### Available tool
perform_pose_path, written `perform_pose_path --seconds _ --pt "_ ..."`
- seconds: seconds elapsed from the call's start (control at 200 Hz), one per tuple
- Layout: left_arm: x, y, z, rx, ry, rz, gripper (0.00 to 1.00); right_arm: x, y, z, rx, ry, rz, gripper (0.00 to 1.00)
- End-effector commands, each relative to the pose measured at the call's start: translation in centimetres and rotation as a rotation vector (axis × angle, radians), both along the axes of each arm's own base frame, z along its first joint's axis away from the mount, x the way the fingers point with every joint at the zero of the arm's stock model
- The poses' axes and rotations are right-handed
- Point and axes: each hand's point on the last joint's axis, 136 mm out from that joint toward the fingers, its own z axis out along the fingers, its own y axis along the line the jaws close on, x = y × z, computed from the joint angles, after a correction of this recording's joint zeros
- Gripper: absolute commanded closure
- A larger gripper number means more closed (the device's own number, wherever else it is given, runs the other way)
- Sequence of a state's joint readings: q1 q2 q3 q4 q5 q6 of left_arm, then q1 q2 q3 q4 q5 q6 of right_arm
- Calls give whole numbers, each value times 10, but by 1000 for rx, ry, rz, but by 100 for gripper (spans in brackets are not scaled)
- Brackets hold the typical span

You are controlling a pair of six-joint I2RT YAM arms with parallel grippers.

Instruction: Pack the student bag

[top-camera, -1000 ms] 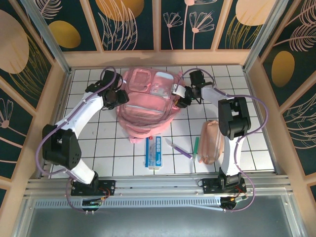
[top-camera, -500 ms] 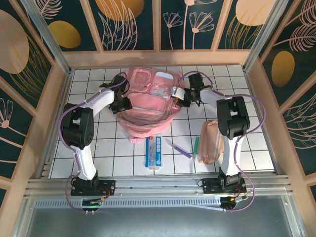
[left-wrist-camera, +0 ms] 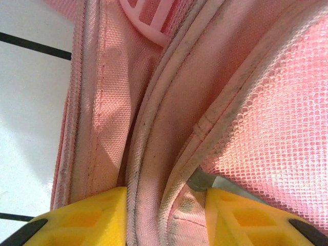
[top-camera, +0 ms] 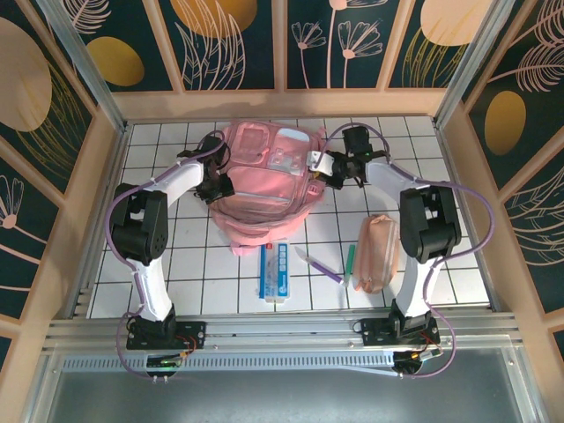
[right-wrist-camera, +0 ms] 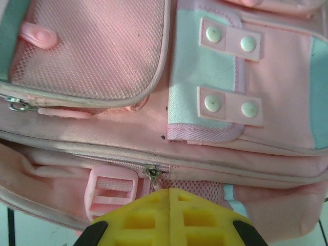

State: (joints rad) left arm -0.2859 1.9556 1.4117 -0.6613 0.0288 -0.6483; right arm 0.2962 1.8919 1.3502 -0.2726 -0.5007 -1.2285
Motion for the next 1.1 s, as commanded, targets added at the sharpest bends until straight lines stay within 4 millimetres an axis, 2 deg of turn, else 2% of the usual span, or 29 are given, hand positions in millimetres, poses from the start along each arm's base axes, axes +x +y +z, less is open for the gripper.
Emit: perform_pose_path --seconds 0.0,0.045,0.07,0.18,0.385,0.49,0.556,0.641,0.791,0.956,1.096 --pt "0 -11 3 -81 -8 23 60 -7 -1 10 4 -20 -2 92" --pt "-1 -13 4 -94 -12 27 60 -3 -6 6 6 -15 -40 71" --pt "-2 -15 4 -107 -11 26 59 -1 -7 5 8 -17 -52 63" --pt "-7 -25 0 -164 18 4 62 13 -9 -3 35 1 -96 55" --pt "-12 -25 -9 -163 34 -12 60 29 2 -15 66 61 -140 53" --pt "-8 -26 -1 -165 5 -39 60 37 -3 -27 48 81 -185 53" --pt "-3 -34 6 -201 -25 -79 61 38 -7 -31 45 81 -215 53" --pt "3 -44 20 -234 -58 -144 63 41 -9 -21 96 61 -240 53" --pt "16 -45 51 -217 -149 -209 64 40 -15 -10 114 72 -268 55" --pt "23 -44 52 -186 -141 -231 67 42 -20 5 147 43 -300 56" --pt "26 -49 57 -216 -168 -241 67 37 -23 7 147 48 -306 56"
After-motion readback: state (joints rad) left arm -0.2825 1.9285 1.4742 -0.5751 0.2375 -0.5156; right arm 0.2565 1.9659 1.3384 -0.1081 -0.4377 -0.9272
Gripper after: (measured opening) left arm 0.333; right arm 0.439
